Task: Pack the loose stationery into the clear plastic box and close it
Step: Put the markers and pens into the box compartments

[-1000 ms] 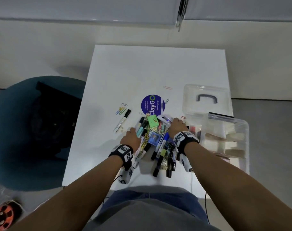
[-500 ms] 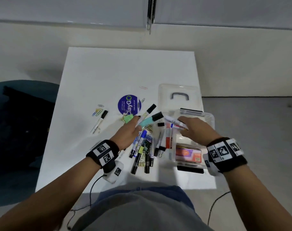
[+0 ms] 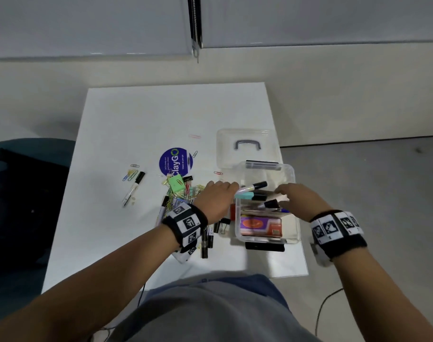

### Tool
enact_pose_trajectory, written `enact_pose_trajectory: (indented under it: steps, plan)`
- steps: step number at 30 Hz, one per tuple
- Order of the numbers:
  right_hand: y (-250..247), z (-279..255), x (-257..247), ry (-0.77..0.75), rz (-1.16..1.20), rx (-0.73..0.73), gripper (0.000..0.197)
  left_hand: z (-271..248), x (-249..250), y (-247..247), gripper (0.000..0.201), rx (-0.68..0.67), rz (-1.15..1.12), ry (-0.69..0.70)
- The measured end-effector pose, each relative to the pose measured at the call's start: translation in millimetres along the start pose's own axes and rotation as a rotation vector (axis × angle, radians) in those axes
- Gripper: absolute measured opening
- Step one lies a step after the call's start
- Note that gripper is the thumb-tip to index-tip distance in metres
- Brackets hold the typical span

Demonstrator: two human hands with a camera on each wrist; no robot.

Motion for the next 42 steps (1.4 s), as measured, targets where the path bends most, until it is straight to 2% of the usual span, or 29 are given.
enact_pose_trajectory:
  steps: [5, 9, 12, 14, 16, 18, 19, 22, 24, 26, 28, 31, 34, 37, 40, 42]
  plan:
    - [-12, -6, -4, 0.006, 0.160, 0.246, 0.028, 29, 47, -6, 0.040, -0.040, 0.178, 0.071]
    - [-9, -4, -21, 0.021, 0.172, 0.380, 0.028, 41, 54, 3, 0.032, -0.101, 0.211, 0.042]
    - [-8, -1, -35, 0.035, 0.192, 0.438, 0.027, 44, 54, 9, 0.036, -0.090, 0.225, 0.093]
    - [-2, 5, -50, 0.005, 0.230, 0.401, 0.027, 41, 46, 7, 0.040, -0.047, 0.116, 0.086]
    - [5, 9, -69, -0.059, 0.290, 0.361, 0.026, 29, 23, 3, 0.039, 0.053, -0.024, 0.010]
    - [14, 13, -92, -0.131, 0.348, 0.330, 0.024, 7, -19, 8, 0.029, 0.122, -0.145, -0.148]
    - [23, 16, -105, -0.159, 0.361, 0.300, 0.022, -6, -45, 17, 0.022, 0.112, -0.179, -0.245]
    - [61, 28, -145, -0.199, 0.351, 0.142, 0.018, -52, -118, 60, 0.014, -0.071, -0.175, -0.523]
    - [95, 41, -166, -0.178, 0.265, 0.002, 0.019, -79, -147, 92, 0.023, -0.238, -0.160, -0.651]
    - [127, 54, -183, -0.138, 0.182, -0.125, 0.024, -100, -157, 117, 0.036, -0.370, -0.235, -0.722]
    - [151, 66, -195, -0.087, 0.110, -0.224, 0.042, -110, -154, 134, 0.039, -0.411, -0.315, -0.743]
    - [169, 80, -201, 0.018, 0.110, -0.237, 0.065, -113, -146, 144, 0.030, -0.400, -0.359, -0.739]
    - [174, 87, -195, 0.083, 0.177, -0.178, 0.065, -113, -152, 144, 0.031, -0.405, -0.436, -0.793]
    - [181, 94, -190, 0.172, 0.231, -0.182, 0.073, -122, -162, 136, 0.034, -0.362, -0.531, -0.835]
    - [188, 101, -188, 0.241, 0.309, -0.126, 0.066, -131, -151, 133, 0.032, -0.385, -0.569, -0.731]
    - [191, 102, -188, 0.257, 0.361, -0.069, 0.061, -137, -136, 136, 0.039, -0.441, -0.541, -0.640]
Point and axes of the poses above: each hand's wrist, its own z-axis towards the middle knuckle, its own y-axis out of the palm, x = y × z, the point moved 5 cm from there along z, towards the middle knuckle, and after that the axes turned 15 degrees about z, right-handed, at the moved point
